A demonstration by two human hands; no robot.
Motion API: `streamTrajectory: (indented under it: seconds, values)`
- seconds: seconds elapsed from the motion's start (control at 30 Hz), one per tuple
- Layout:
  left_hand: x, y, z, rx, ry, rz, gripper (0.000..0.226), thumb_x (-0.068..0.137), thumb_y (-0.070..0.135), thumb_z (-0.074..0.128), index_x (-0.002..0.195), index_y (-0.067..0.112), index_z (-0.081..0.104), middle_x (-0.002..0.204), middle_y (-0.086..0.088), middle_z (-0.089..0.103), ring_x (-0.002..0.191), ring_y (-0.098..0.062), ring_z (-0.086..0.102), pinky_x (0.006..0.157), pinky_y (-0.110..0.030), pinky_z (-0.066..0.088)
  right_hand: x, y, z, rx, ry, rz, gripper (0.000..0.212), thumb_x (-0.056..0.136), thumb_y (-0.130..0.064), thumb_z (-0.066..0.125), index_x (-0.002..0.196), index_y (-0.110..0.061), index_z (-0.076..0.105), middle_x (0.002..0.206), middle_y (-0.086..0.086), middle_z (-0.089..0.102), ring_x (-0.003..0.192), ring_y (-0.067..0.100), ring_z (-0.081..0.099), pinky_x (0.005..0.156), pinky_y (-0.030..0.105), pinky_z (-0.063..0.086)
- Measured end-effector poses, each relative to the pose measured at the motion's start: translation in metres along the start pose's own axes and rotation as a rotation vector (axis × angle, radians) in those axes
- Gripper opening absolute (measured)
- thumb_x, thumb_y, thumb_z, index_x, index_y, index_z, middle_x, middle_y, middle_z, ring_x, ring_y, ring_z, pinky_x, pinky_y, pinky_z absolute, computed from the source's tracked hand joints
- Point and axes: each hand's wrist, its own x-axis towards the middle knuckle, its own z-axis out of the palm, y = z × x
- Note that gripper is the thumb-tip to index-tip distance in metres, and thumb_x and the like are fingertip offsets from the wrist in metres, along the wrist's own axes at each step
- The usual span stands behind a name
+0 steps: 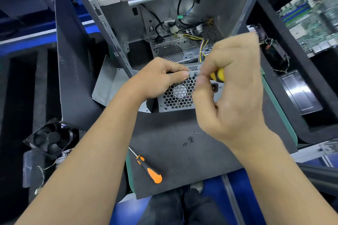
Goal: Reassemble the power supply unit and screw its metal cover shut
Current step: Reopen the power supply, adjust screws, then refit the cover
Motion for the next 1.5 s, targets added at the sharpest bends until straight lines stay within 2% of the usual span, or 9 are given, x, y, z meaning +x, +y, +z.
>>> streamTrajectory:
  seconds: [0.07, 0.17, 0.4, 0.67, 0.93, 1.03, 1.23, 1.33, 1.5]
  values:
    - [-0.001, 0.001, -0.001, 0.019, 0.007, -0.011, 0.028, 0.096, 0.009, 0.061, 0.073, 0.024, 0.062, 0.05, 0.021, 0.056, 0.052, 0.007, 0.048, 0.054, -0.004, 0.037, -0.003, -0.005, -0.008, -0.077, -0.142, 0.042, 0.026, 0.074, 0.024, 0.054, 0.095, 0.009, 0.058, 0.093, 0.018, 0.05, 0.088, 0.029, 0.047, 0.076, 0.031, 0.043]
    - [0.001, 0.005, 0.0, -0.038, -0.008, -0.048, 0.016, 0.097, 0.021, 0.064, 0.101, 0.021, 0.079, 0.099, -0.009, 0.075, 0.089, -0.008, 0.061, 0.097, -0.039, 0.051, -0.008, -0.014, -0.023, -0.302, -0.223, 0.143, 0.023, 0.086, 0.009, 0.059, 0.107, -0.001, 0.062, 0.096, 0.014, 0.059, 0.084, 0.034, 0.057, 0.068, 0.048, 0.049]
    - [0.002, 0.004, 0.002, -0.027, 0.045, -0.11, 0.021, 0.096, 0.026, 0.066, 0.115, 0.022, 0.075, 0.109, 0.01, 0.073, 0.108, -0.005, 0.065, 0.107, -0.037, 0.046, -0.004, -0.027, -0.038, -0.759, -0.338, 0.369, 0.032, 0.1, -0.038, 0.053, 0.084, -0.013, 0.041, 0.058, 0.0, 0.03, 0.046, 0.03, 0.043, 0.05, 0.028, 0.02]
    - [0.0, -0.001, 0.005, -0.018, 0.023, -0.099, 0.019, 0.096, 0.029, 0.066, 0.112, 0.032, 0.074, 0.114, 0.015, 0.071, 0.112, -0.003, 0.062, 0.108, -0.038, 0.045, -0.003, -0.032, -0.048, -0.694, -0.565, 0.334, 0.032, 0.066, 0.009, 0.08, 0.087, -0.005, 0.061, 0.089, 0.008, 0.036, 0.051, 0.02, 0.018, 0.045, 0.029, 0.03]
    - [0.0, -0.003, 0.006, -0.003, 0.076, -0.095, 0.02, 0.094, 0.03, 0.068, 0.088, 0.048, 0.07, 0.09, 0.027, 0.071, 0.094, 0.007, 0.063, 0.095, -0.026, 0.045, -0.022, -0.036, -0.042, -0.921, -0.614, 0.35, 0.036, 0.088, -0.03, 0.072, 0.078, -0.014, 0.041, 0.07, 0.002, 0.03, 0.043, 0.026, 0.046, 0.045, 0.023, 0.012]
    - [-0.002, -0.003, 0.009, 0.011, 0.088, -0.101, 0.02, 0.095, 0.03, 0.067, 0.089, 0.05, 0.069, 0.092, 0.03, 0.069, 0.097, 0.007, 0.062, 0.096, -0.025, 0.045, -0.03, -0.033, -0.043, -0.758, -0.611, 0.419, 0.016, 0.091, -0.007, 0.056, 0.101, -0.013, 0.045, 0.093, 0.006, 0.031, 0.069, 0.027, 0.039, 0.053, 0.033, 0.024]
    - [-0.009, -0.003, 0.026, 0.027, 0.168, -0.1, 0.023, 0.096, 0.027, 0.065, 0.118, 0.023, 0.072, 0.101, 0.023, 0.066, 0.1, 0.002, 0.061, 0.092, -0.018, 0.043, -0.025, -0.032, -0.049, -0.851, -0.528, 0.345, 0.051, 0.059, -0.001, 0.09, 0.058, -0.01, 0.039, 0.059, 0.004, 0.028, 0.038, 0.023, 0.025, 0.048, 0.018, 0.011]
    - [-0.015, -0.002, 0.037, 0.024, 0.221, -0.094, 0.016, 0.097, 0.025, 0.064, 0.11, 0.028, 0.072, 0.091, 0.029, 0.065, 0.085, 0.009, 0.061, 0.08, -0.009, 0.044, -0.031, -0.028, -0.052, -0.825, -0.488, 0.406, 0.058, 0.068, -0.01, 0.09, 0.063, -0.013, 0.032, 0.052, 0.002, 0.027, 0.03, 0.026, 0.042, 0.053, 0.016, 0.008]
    - [-0.027, 0.007, 0.066, 0.039, 0.338, -0.09, 0.022, 0.096, 0.028, 0.061, 0.116, 0.027, 0.071, 0.095, 0.02, 0.069, 0.091, -0.008, 0.066, 0.088, -0.03, 0.052, -0.064, -0.023, -0.057, -0.737, -0.481, 0.481, 0.031, 0.074, -0.007, 0.082, 0.096, -0.005, 0.06, 0.077, 0.009, 0.044, 0.056, 0.028, 0.041, 0.044, 0.028, 0.024]
